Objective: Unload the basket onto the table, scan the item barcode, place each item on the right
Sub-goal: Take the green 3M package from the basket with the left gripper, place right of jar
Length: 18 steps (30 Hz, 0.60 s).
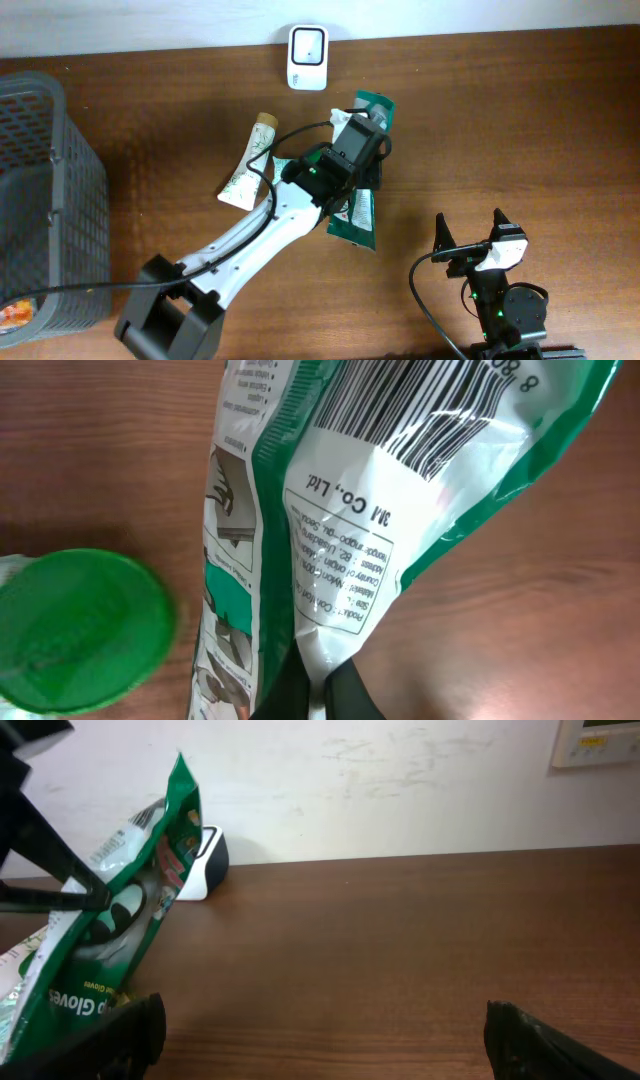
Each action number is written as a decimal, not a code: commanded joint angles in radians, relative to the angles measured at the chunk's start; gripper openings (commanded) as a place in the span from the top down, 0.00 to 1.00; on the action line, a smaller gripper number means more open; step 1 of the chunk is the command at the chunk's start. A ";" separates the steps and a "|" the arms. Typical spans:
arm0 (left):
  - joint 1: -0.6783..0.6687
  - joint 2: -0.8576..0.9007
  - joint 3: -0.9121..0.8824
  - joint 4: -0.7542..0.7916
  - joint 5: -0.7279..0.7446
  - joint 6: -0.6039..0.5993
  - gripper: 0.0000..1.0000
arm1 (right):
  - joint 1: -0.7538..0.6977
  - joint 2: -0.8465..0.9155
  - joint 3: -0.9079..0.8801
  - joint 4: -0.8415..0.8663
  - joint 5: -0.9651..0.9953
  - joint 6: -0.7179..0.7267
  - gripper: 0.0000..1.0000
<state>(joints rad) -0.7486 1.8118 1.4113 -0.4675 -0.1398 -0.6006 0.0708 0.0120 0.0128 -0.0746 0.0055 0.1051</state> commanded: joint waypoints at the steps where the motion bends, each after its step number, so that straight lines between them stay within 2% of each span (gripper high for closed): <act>1: 0.002 0.055 0.002 0.003 -0.045 -0.016 0.46 | -0.006 -0.006 -0.007 -0.003 -0.002 0.004 0.02; 2: 0.002 0.056 0.002 0.008 -0.014 -0.016 0.01 | -0.006 -0.006 -0.007 -0.004 -0.002 0.004 0.02; 4: -0.002 0.055 0.004 0.110 0.157 -0.011 0.01 | -0.006 -0.006 -0.007 -0.003 -0.002 0.004 0.02; 6: 0.003 0.034 0.007 0.183 0.219 0.020 0.01 | -0.006 -0.006 -0.007 -0.003 -0.002 0.004 0.02; 7: 0.025 -0.019 0.027 0.194 0.228 0.092 0.01 | -0.006 -0.006 -0.007 -0.004 -0.002 0.004 0.02; 9: 0.082 -0.143 0.052 0.182 0.220 0.328 0.01 | -0.006 -0.006 -0.007 -0.004 -0.002 0.004 0.02; 11: 0.177 -0.281 0.054 0.108 0.153 0.368 0.01 | -0.006 -0.006 -0.007 -0.003 -0.002 0.004 0.02; 14: 0.526 -0.501 0.054 -0.132 0.083 0.368 0.01 | -0.006 -0.006 -0.007 -0.003 -0.002 0.004 0.02; 15: 0.645 -0.535 0.054 -0.190 0.041 0.367 0.07 | -0.006 -0.006 -0.007 -0.003 -0.002 0.004 0.02; 17: 0.886 -0.556 0.054 -0.235 0.011 0.366 0.12 | -0.006 -0.006 -0.007 -0.004 -0.002 0.004 0.02; 18: 1.034 -0.547 0.054 -0.237 0.013 0.320 0.11 | -0.006 -0.006 -0.007 -0.003 -0.002 0.004 0.02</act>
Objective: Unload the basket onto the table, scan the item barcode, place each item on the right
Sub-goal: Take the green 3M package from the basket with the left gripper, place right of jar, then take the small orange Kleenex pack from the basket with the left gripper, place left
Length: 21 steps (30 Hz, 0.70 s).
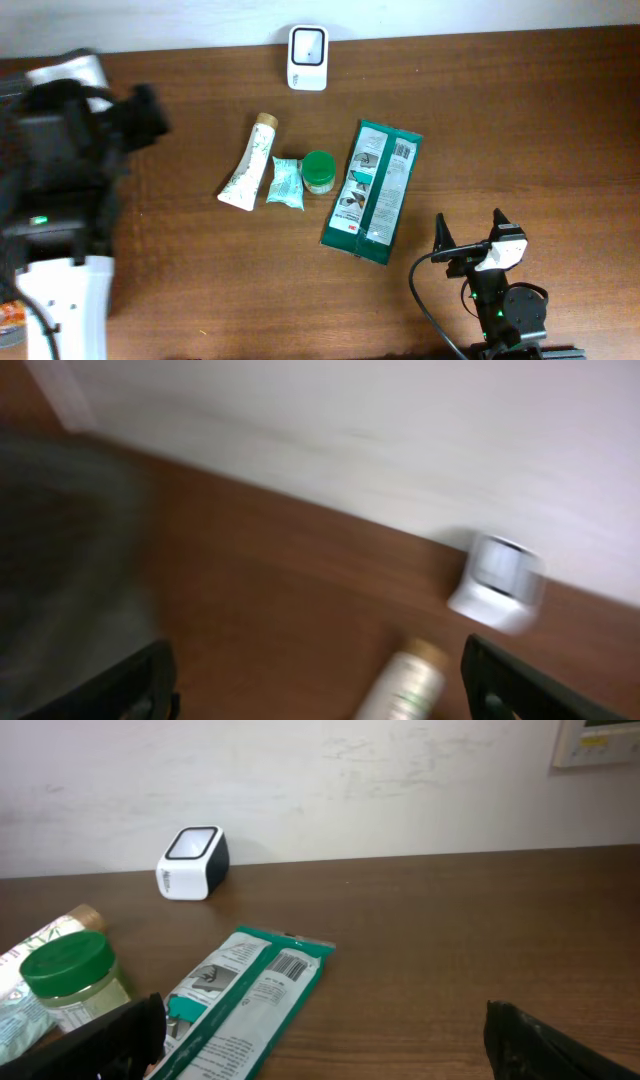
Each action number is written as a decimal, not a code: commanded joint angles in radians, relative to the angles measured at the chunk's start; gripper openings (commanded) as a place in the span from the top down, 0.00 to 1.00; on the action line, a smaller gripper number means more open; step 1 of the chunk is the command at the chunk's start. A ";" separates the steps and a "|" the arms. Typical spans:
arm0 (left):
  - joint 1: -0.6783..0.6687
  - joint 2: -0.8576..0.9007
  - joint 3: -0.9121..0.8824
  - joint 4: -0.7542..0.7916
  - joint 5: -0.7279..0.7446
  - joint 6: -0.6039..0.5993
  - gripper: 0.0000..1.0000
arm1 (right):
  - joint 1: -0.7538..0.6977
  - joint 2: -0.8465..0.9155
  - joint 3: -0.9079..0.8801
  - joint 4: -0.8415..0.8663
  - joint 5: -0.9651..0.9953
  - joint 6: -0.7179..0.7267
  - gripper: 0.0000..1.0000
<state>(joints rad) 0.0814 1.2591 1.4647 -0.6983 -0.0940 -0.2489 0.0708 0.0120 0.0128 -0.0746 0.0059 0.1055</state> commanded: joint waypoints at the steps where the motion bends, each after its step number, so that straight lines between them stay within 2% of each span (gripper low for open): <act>1: 0.311 0.019 0.000 -0.002 -0.022 -0.053 0.11 | -0.006 -0.006 -0.007 -0.003 -0.002 0.003 0.02; 3: 0.440 0.053 0.000 0.008 -0.004 -0.057 0.10 | -0.006 -0.006 -0.007 -0.004 -0.002 0.003 0.02; 4: 0.524 0.105 0.000 -0.014 -0.007 -0.063 0.14 | -0.006 -0.006 -0.007 -0.004 -0.002 0.003 0.02; 5: 0.624 0.207 0.000 -0.105 -0.017 -0.144 0.16 | -0.006 -0.006 -0.007 -0.003 -0.002 0.003 0.02; 7: 0.692 0.324 -0.005 -0.199 -0.029 -0.147 0.28 | -0.006 -0.006 -0.007 -0.003 -0.002 0.003 0.02; 8: 0.718 0.385 -0.009 -0.246 -0.097 -0.147 0.36 | -0.006 -0.006 -0.007 -0.004 -0.002 0.003 0.02; 10: 0.747 0.483 -0.011 -0.303 -0.220 -0.148 0.39 | -0.006 -0.006 -0.007 -0.003 -0.002 0.003 0.02; 12: 0.759 0.557 -0.011 -0.318 -0.264 -0.147 0.44 | -0.006 -0.006 -0.007 -0.003 -0.002 0.003 0.02; 16: 0.760 0.575 -0.024 -0.317 -0.439 -0.193 0.57 | -0.006 -0.006 -0.007 -0.003 -0.002 0.003 0.02; 19: 0.760 0.575 -0.092 -0.280 -0.520 -0.211 0.60 | -0.006 -0.006 -0.007 -0.003 -0.002 0.003 0.02; 21: 0.759 0.575 -0.152 -0.191 -0.536 -0.211 0.57 | -0.006 -0.006 -0.007 -0.004 -0.002 0.003 0.02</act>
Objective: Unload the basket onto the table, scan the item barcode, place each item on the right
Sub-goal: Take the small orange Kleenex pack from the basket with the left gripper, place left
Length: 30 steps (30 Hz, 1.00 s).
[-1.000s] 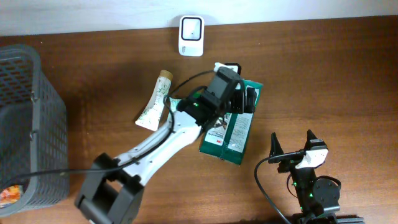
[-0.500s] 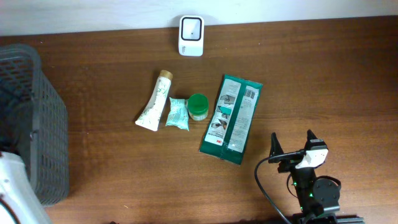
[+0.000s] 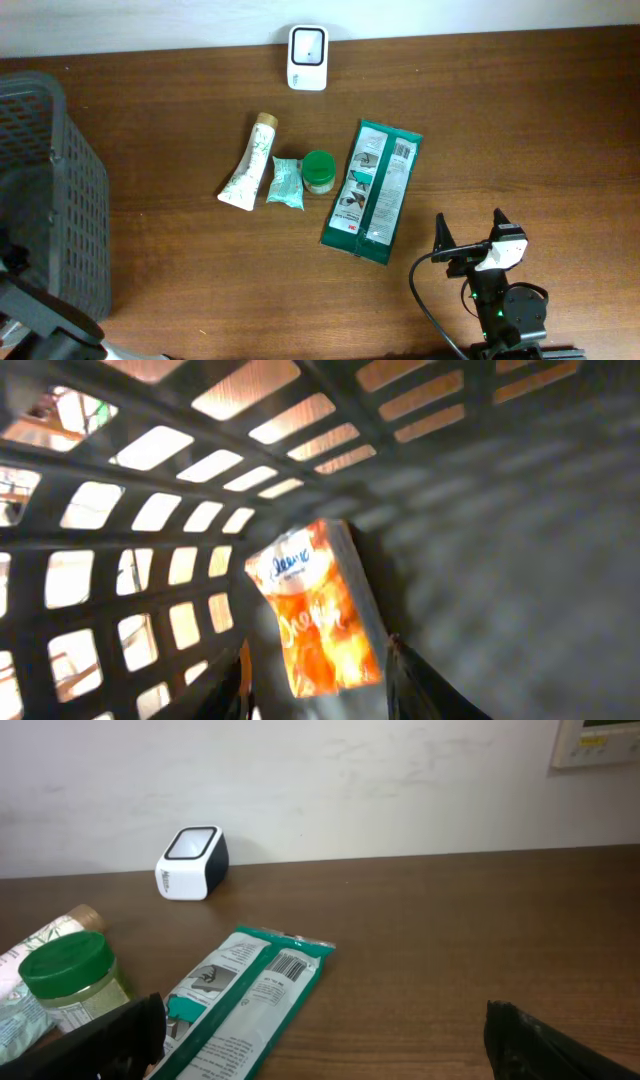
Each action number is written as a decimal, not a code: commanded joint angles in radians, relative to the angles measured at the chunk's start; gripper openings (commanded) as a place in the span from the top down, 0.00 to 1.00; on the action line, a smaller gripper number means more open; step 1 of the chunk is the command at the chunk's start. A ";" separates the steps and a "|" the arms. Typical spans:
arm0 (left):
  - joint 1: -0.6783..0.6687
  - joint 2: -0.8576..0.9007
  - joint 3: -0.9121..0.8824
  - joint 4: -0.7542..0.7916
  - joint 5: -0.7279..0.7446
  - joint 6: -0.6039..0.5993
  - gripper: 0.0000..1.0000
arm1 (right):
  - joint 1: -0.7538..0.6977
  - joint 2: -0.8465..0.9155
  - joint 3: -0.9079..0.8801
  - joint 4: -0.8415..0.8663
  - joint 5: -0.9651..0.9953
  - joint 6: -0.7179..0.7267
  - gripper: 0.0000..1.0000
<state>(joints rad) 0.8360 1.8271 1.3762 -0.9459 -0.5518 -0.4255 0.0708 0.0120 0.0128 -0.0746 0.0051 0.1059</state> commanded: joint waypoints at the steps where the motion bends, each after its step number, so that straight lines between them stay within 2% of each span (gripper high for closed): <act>1: 0.005 0.006 -0.075 0.077 -0.065 -0.034 0.57 | -0.006 -0.006 -0.007 -0.003 -0.001 0.003 0.02; 4: 0.005 0.009 -0.087 0.124 -0.014 -0.033 0.55 | -0.006 -0.006 -0.007 -0.003 -0.001 0.003 0.02; 7: 0.005 0.039 -0.122 0.189 -0.001 -0.033 0.50 | -0.006 -0.006 -0.007 -0.003 -0.001 0.003 0.02; 10: 0.005 0.101 -0.132 0.209 0.051 -0.029 0.53 | -0.006 -0.006 -0.007 -0.004 -0.001 0.003 0.02; 14: 0.005 0.145 -0.132 0.199 0.051 -0.003 0.53 | -0.006 -0.006 -0.007 -0.003 -0.001 0.003 0.02; 15: 0.005 0.150 -0.132 0.197 0.056 -0.003 0.58 | -0.006 -0.006 -0.007 -0.003 -0.001 0.003 0.02; 16: 0.005 0.150 -0.132 0.193 0.061 -0.003 0.83 | -0.006 -0.006 -0.007 -0.003 -0.001 0.003 0.02; 17: 0.005 0.150 -0.132 0.188 0.062 -0.003 1.00 | -0.006 -0.006 -0.007 -0.003 -0.001 0.003 0.02; 21: 0.005 0.147 -0.098 0.136 0.115 -0.003 1.00 | -0.006 -0.006 -0.007 -0.003 -0.001 0.003 0.02; 25: 0.003 0.140 0.159 -0.002 0.409 -0.003 1.00 | -0.006 -0.006 -0.007 -0.003 -0.001 0.003 0.02; 27: -0.005 0.140 0.368 -0.079 0.626 0.021 1.00 | -0.006 -0.006 -0.007 -0.003 -0.001 0.003 0.02; 30: -0.062 0.125 0.647 -0.149 0.756 0.039 1.00 | -0.006 -0.006 -0.007 -0.003 -0.001 0.003 0.02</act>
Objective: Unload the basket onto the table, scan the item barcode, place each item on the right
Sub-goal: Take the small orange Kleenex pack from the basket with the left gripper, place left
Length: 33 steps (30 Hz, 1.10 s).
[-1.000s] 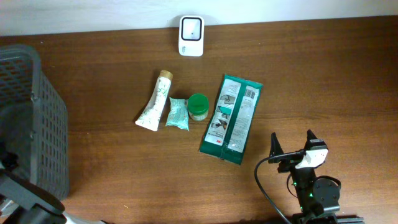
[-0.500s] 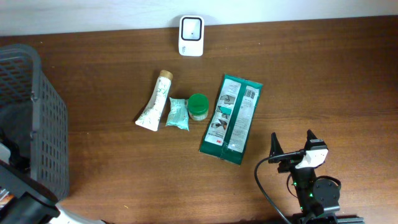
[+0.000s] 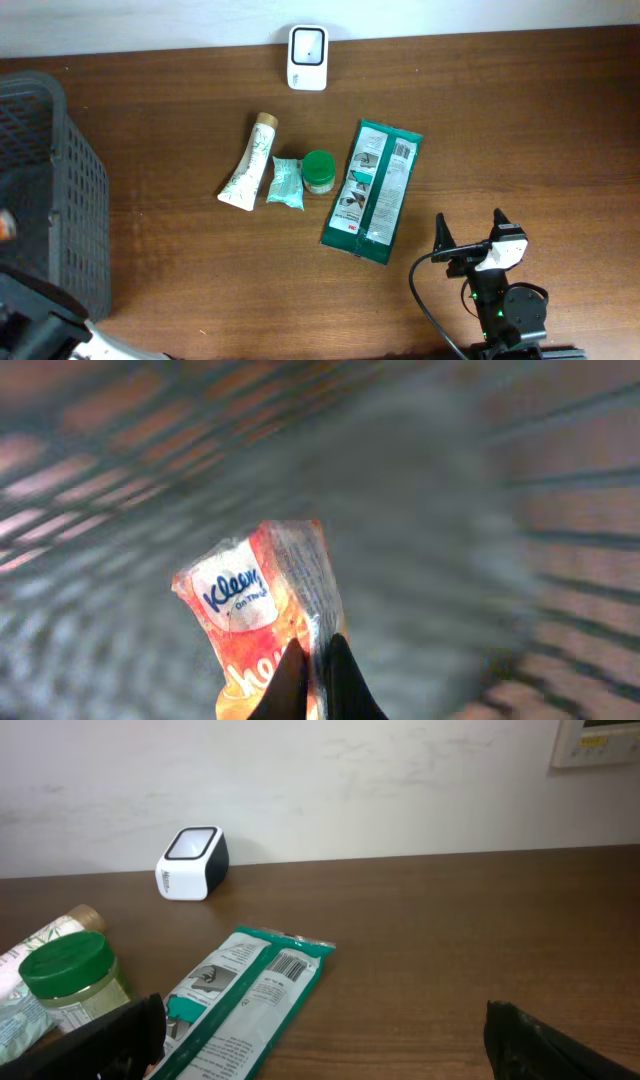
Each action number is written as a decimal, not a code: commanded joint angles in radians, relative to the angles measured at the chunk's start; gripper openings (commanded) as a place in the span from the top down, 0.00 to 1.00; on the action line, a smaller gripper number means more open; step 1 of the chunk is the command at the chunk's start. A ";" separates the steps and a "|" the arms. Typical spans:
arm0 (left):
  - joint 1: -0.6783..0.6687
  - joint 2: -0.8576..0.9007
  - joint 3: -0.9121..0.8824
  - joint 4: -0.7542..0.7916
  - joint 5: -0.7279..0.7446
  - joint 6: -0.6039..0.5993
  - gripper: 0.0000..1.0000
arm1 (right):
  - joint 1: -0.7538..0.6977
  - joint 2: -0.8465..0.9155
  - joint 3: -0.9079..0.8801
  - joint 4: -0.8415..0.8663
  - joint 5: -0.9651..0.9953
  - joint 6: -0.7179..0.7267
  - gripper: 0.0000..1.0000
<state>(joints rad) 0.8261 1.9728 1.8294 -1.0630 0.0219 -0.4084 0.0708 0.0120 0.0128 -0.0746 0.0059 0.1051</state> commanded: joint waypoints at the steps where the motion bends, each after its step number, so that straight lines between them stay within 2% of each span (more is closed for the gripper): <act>1: -0.080 -0.035 0.267 -0.040 0.197 0.028 1.00 | -0.006 -0.006 -0.007 -0.003 -0.002 0.004 0.02; 3: -0.181 -0.099 0.394 -0.043 0.208 0.049 1.00 | -0.006 -0.006 -0.007 -0.003 -0.002 0.004 0.02; 6: -0.335 -0.195 0.412 -0.051 0.196 0.121 1.00 | -0.006 -0.006 -0.007 -0.003 -0.002 0.004 0.01; 7: -0.425 -0.224 0.412 -0.085 0.166 0.160 1.00 | -0.006 -0.006 -0.007 -0.003 -0.002 0.004 0.02; 9: -0.525 -0.229 0.412 -0.138 0.135 0.196 1.00 | -0.006 -0.006 -0.007 -0.004 -0.002 0.004 0.02; 11: -0.699 -0.215 0.348 -0.211 0.049 0.213 1.00 | -0.006 -0.006 -0.007 -0.004 -0.002 0.004 0.02; 12: -0.765 -0.213 0.283 -0.210 0.015 0.253 1.00 | -0.006 -0.006 -0.007 -0.003 -0.002 0.004 0.02; 14: -0.853 -0.213 0.159 -0.192 -0.083 0.254 1.00 | -0.006 -0.006 -0.007 -0.003 -0.002 0.004 0.02; 16: -0.925 -0.213 -0.035 -0.091 -0.171 0.290 1.00 | -0.006 -0.006 -0.007 -0.003 -0.002 0.004 0.02; 18: -0.941 -0.213 -0.179 0.030 -0.177 0.348 1.00 | -0.006 -0.006 -0.007 -0.003 -0.002 0.004 0.02; 22: -0.941 -0.208 -0.522 0.449 -0.177 0.514 1.00 | -0.006 -0.006 -0.007 -0.004 -0.002 0.004 0.02; 25: -0.942 -0.186 -0.727 0.767 -0.173 0.527 1.00 | -0.006 -0.006 -0.007 -0.003 -0.002 0.004 0.02; 27: -0.942 -0.158 -0.775 0.824 -0.119 0.527 1.00 | -0.006 -0.006 -0.007 -0.003 -0.002 0.004 0.02; 30: -0.948 -0.120 -0.783 0.811 0.012 0.527 1.00 | -0.006 -0.006 -0.007 -0.003 -0.002 0.004 0.02; 31: -0.965 -0.120 -0.783 0.805 0.096 0.526 1.00 | -0.006 -0.006 -0.007 -0.003 -0.002 0.004 0.02; 33: -1.008 -0.120 -0.783 0.758 0.132 0.526 1.00 | -0.006 -0.006 -0.007 -0.003 -0.002 0.004 0.02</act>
<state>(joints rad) -0.1272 1.8439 1.0565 -0.2646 0.0212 0.1059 0.0708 0.0120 0.0128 -0.0746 0.0055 0.1055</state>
